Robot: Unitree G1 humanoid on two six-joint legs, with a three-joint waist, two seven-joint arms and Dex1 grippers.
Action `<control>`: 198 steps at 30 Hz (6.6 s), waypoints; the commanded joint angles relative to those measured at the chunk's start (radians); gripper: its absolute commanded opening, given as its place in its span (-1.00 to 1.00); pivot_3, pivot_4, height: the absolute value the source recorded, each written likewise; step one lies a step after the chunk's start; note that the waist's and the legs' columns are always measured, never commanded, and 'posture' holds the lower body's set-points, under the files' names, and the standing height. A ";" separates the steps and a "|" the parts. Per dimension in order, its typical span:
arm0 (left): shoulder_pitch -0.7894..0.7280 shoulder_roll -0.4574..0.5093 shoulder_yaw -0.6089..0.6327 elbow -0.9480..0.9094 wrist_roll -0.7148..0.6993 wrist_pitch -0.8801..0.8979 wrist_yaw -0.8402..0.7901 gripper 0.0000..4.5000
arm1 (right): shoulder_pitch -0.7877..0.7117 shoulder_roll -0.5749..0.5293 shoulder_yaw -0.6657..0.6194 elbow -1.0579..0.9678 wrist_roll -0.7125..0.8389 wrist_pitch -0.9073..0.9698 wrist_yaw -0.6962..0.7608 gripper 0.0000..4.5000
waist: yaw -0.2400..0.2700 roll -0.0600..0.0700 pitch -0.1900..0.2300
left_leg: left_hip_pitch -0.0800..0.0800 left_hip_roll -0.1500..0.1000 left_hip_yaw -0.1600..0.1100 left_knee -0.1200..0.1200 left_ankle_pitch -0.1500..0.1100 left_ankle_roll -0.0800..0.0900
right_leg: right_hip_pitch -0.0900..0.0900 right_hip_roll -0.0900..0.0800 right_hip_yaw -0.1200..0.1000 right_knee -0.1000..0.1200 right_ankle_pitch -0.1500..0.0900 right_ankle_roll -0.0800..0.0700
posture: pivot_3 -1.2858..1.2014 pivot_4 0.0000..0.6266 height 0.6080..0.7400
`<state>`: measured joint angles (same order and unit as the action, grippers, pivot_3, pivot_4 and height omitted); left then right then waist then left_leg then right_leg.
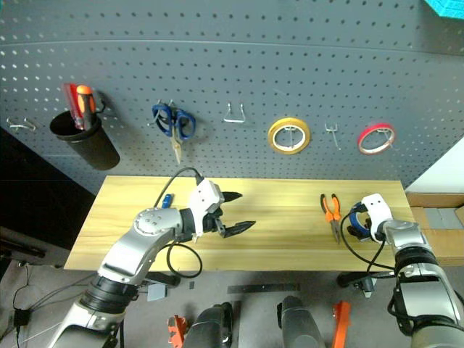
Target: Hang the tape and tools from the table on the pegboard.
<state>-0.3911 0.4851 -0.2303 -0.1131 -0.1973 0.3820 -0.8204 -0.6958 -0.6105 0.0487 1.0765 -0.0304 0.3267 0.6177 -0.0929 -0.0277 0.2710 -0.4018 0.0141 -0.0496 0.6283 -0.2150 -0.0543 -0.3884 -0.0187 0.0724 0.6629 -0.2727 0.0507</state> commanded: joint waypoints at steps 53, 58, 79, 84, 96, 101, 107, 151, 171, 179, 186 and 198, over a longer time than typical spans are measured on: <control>-0.091 -0.048 0.111 -0.040 -0.074 -0.104 -0.020 1.00 | 0.254 0.205 -0.067 -1.150 -0.051 0.042 -0.308 -0.51 | -0.036 0.000 -0.004 | -0.016 -0.001 -0.003 0.007 0.002 -0.001 | -0.018 -0.001 -0.002 0.014 0.001 0.002 | -0.09 -0.27 1.00; -0.085 -0.039 0.117 -0.021 -0.071 -0.116 -0.022 1.00 | 0.386 0.239 -0.050 -1.267 -0.035 0.125 -0.307 0.21 | -0.030 0.000 -0.004 | -0.016 -0.001 -0.004 0.007 0.002 -0.001 | -0.018 -0.001 -0.002 0.015 0.001 0.002 | -0.10 -0.27 1.00; -0.060 0.104 0.061 0.157 0.071 -0.284 -0.172 1.00 | 0.093 0.394 -0.219 -0.764 0.031 0.537 -0.521 0.99 | -0.046 0.001 -0.004 | -0.016 -0.001 -0.003 0.007 0.002 -0.001 | -0.019 -0.001 -0.001 0.016 0.001 0.002 | -0.09 -0.26 1.00; -0.048 0.101 0.068 0.134 0.068 -0.264 -0.169 1.00 | 0.018 0.382 -0.222 -0.563 0.044 0.479 -0.519 0.99 | -0.046 0.001 -0.004 | -0.016 -0.001 -0.003 0.007 0.002 -0.001 | -0.019 -0.001 -0.001 0.016 0.001 0.002 | -0.08 -0.25 1.00; -0.051 0.091 0.073 0.138 0.068 -0.259 -0.164 1.00 | -0.083 0.355 -0.173 -0.267 0.035 0.337 -0.498 0.82 | -0.046 0.001 -0.004 | -0.015 -0.001 -0.003 0.007 0.002 -0.001 | -0.019 -0.001 -0.001 0.017 0.001 0.002 | -0.08 -0.27 1.00; -0.048 0.089 0.077 0.141 0.065 -0.261 -0.163 1.00 | -0.104 0.350 -0.152 -0.196 0.031 0.297 -0.484 0.14 | -0.047 0.001 -0.004 | -0.015 -0.001 -0.002 0.007 0.002 -0.001 | -0.019 -0.001 -0.001 0.017 0.001 0.002 | -0.08 -0.29 1.00; -0.027 0.086 0.107 0.135 0.046 -0.247 -0.149 1.00 | -0.097 0.356 -0.151 -0.203 0.045 0.276 -0.493 -0.18 | -0.047 0.000 -0.004 | -0.015 -0.001 -0.003 0.008 0.002 -0.001 | -0.019 -0.001 -0.001 0.017 0.001 0.002 | -0.08 -0.29 1.00; 0.208 0.023 0.500 -0.112 -0.262 -0.198 0.141 1.00 | -0.270 0.654 0.072 -1.204 0.116 0.331 -0.514 -0.18 | -0.030 -0.003 -0.007 | -0.024 0.000 -0.005 0.009 0.003 -0.002 | -0.030 -0.002 -0.004 0.020 0.002 0.000 | 0.01 -0.42 1.00; 0.167 0.007 0.458 -0.122 -0.261 -0.202 0.173 1.00 | -0.499 0.719 0.051 -0.655 0.022 -0.254 -0.578 -0.18 | 0.011 -0.010 -0.012 | -0.029 0.000 -0.005 0.009 0.003 -0.002 | -0.034 -0.002 -0.006 0.020 0.003 -0.002 | 0.02 -0.45 1.00; 0.143 0.007 0.448 -0.113 -0.262 -0.201 0.166 1.00 | -0.463 0.689 0.059 -0.519 -0.058 -0.448 -0.620 -0.18 | 0.010 -0.010 -0.012 | -0.029 0.000 -0.005 0.009 0.003 -0.003 | -0.034 -0.002 -0.006 0.020 0.003 -0.002 | 0.02 -0.45 1.00; 0.136 0.009 0.444 -0.109 -0.263 -0.202 0.160 1.00 | -0.456 0.713 0.034 -0.467 -0.046 -0.469 -0.631 -0.18 | 0.011 -0.010 -0.012 | -0.029 0.000 -0.005 0.010 0.003 -0.003 | -0.034 -0.002 -0.006 0.021 0.003 -0.002 | 0.02 -0.45 1.00; 0.142 0.006 0.443 -0.106 -0.259 -0.205 0.155 1.00 | -0.434 0.719 0.050 -0.403 -0.084 -0.501 -0.663 -0.18 | 0.012 -0.010 -0.013 | -0.029 0.000 -0.006 0.015 0.003 -0.003 | -0.034 -0.002 -0.006 0.027 0.003 -0.002 | 0.03 -0.44 1.00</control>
<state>-0.2462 0.4903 0.2033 -0.1973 -0.4485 0.1914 -0.6647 -1.1242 0.1090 0.0998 0.6809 -0.1006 -0.1414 -0.0269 -0.0811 -0.0377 0.2584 -0.4310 0.0141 -0.0557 0.6434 -0.2116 -0.0577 -0.4225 -0.0202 0.0663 0.6900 -0.2693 0.0484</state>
